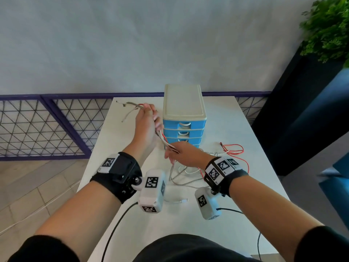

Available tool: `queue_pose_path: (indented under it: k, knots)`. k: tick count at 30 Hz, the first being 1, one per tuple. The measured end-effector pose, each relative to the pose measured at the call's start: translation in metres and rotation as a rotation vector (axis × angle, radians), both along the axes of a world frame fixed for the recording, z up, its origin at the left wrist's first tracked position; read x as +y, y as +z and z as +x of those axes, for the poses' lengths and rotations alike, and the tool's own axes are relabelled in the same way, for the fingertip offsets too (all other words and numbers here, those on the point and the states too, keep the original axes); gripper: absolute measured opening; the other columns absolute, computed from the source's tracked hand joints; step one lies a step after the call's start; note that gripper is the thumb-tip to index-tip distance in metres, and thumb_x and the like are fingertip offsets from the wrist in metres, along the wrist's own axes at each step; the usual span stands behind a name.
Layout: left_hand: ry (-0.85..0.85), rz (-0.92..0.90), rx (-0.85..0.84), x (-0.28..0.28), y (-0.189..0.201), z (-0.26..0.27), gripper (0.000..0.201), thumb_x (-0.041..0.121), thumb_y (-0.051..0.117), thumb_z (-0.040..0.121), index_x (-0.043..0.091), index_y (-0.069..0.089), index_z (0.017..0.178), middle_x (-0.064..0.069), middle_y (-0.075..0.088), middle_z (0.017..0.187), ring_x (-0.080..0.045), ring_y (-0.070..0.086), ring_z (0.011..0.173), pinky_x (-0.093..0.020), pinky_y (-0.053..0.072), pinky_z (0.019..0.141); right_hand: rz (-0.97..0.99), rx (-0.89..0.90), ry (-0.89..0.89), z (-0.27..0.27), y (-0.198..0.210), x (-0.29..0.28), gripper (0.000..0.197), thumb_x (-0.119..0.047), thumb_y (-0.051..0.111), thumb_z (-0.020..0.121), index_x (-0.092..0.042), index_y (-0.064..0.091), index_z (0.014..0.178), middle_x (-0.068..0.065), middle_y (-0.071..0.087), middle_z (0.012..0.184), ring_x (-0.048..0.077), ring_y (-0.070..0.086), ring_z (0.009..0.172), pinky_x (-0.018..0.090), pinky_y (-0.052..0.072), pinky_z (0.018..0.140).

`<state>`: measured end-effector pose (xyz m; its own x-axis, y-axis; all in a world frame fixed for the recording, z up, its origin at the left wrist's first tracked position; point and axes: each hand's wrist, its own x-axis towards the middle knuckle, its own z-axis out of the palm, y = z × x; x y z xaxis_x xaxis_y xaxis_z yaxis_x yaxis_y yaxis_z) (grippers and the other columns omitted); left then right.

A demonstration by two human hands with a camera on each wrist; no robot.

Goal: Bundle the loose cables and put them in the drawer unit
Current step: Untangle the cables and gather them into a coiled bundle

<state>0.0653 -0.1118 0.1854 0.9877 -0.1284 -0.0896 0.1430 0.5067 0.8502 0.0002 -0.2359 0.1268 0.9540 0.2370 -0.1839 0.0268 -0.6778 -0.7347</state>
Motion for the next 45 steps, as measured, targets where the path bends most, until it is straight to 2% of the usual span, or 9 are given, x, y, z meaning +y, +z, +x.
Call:
queue_pose_path:
  k: [3, 9, 14, 19, 22, 27, 33, 41, 45]
  knots:
    - [-0.008, 0.022, -0.001, 0.017, 0.006, 0.015, 0.035, 0.035, 0.027, 0.103, 0.022, 0.043, 0.074, 0.010, 0.036, 0.047, -0.005, 0.023, 0.035, -0.017, 0.020, 0.034, -0.109, 0.032, -0.011, -0.004, -0.015, -0.018, 0.019, -0.021, 0.048, 0.098, -0.016, 0.064, 0.088, 0.000, 0.067, 0.085, 0.014, 0.058, 0.082, 0.010, 0.039, 0.066]
    - [-0.023, 0.280, -0.043, 0.040, 0.005, 0.022, 0.034, 0.033, 0.026, 0.103, 0.022, 0.044, 0.076, 0.009, 0.041, 0.047, -0.004, 0.022, 0.031, -0.013, 0.019, 0.033, -0.617, -0.014, -0.005, -0.003, -0.023, -0.044, 0.028, -0.027, 0.036, 0.097, -0.014, 0.057, 0.109, 0.007, 0.062, 0.110, 0.027, 0.058, 0.103, 0.039, 0.038, 0.091]
    - [-0.213, 0.782, -0.246, 0.057, -0.001, 0.020, 0.035, 0.030, 0.034, 0.102, 0.014, 0.057, 0.081, -0.004, 0.062, 0.075, -0.002, 0.030, 0.030, -0.015, 0.025, 0.033, -0.738, -0.096, -0.011, -0.009, -0.019, -0.062, 0.021, -0.023, 0.038, 0.099, -0.016, 0.055, 0.109, 0.005, 0.064, 0.111, 0.025, 0.061, 0.099, 0.035, 0.039, 0.081]
    - [-0.600, 1.325, -0.454, 0.030, -0.037, 0.002, 0.051, 0.060, 0.061, 0.077, 0.027, 0.065, 0.115, 0.010, 0.067, 0.114, -0.007, 0.061, 0.104, -0.030, 0.046, 0.096, -0.712, -0.209, -0.032, 0.009, -0.004, -0.035, 0.021, -0.023, 0.040, 0.096, -0.015, 0.057, 0.108, 0.006, 0.063, 0.112, 0.027, 0.059, 0.105, 0.039, 0.041, 0.086]
    - [-0.741, 1.517, -0.519, 0.014, -0.051, -0.017, 0.052, 0.058, 0.065, 0.076, 0.030, 0.058, 0.119, 0.008, 0.065, 0.106, -0.015, 0.059, 0.100, -0.031, 0.047, 0.087, -0.678, -0.221, -0.042, 0.013, 0.003, -0.026, 0.022, -0.022, 0.044, 0.096, -0.012, 0.057, 0.111, 0.007, 0.062, 0.116, 0.027, 0.057, 0.108, 0.041, 0.043, 0.087]
    - [-0.624, 1.539, -0.567, 0.008, -0.048, -0.020, 0.026, 0.047, 0.047, 0.092, 0.023, 0.058, 0.090, -0.001, 0.064, 0.089, -0.025, 0.061, 0.086, -0.038, 0.047, 0.075, -0.522, -0.175, -0.119, 0.009, 0.001, -0.033, 0.022, -0.023, 0.045, 0.095, -0.017, 0.061, 0.108, 0.005, 0.065, 0.110, 0.026, 0.059, 0.103, 0.039, 0.044, 0.085]
    - [-0.520, 1.365, -0.611, 0.016, -0.013, -0.016, 0.031, 0.042, 0.044, 0.095, 0.029, 0.051, 0.067, 0.007, 0.049, 0.059, -0.017, 0.048, 0.059, -0.033, 0.036, 0.061, -0.135, -0.213, -0.325, 0.001, -0.011, -0.048, 0.022, -0.032, 0.054, 0.095, -0.017, 0.069, 0.101, -0.007, 0.056, 0.067, 0.006, 0.046, 0.053, 0.016, 0.031, 0.048]
    - [-0.316, 1.290, -0.589, 0.022, 0.003, -0.020, 0.044, 0.051, 0.046, 0.090, 0.017, 0.054, 0.063, -0.001, 0.054, 0.056, -0.017, 0.048, 0.051, -0.032, 0.037, 0.054, 0.012, -0.204, -0.420, 0.004, -0.019, -0.048, 0.027, -0.046, 0.068, 0.083, -0.020, 0.069, 0.088, -0.010, 0.050, 0.056, 0.002, 0.041, 0.041, 0.014, 0.029, 0.045]
    - [-0.250, 1.204, -0.587, 0.033, 0.017, -0.019, 0.039, 0.044, 0.047, 0.093, 0.020, 0.056, 0.063, 0.004, 0.048, 0.052, -0.015, 0.045, 0.048, -0.031, 0.035, 0.054, -0.150, -0.170, -0.266, 0.001, -0.028, -0.054, 0.023, -0.038, 0.065, 0.087, -0.024, 0.064, 0.106, -0.011, 0.057, 0.075, 0.010, 0.055, 0.067, 0.024, 0.044, 0.066]
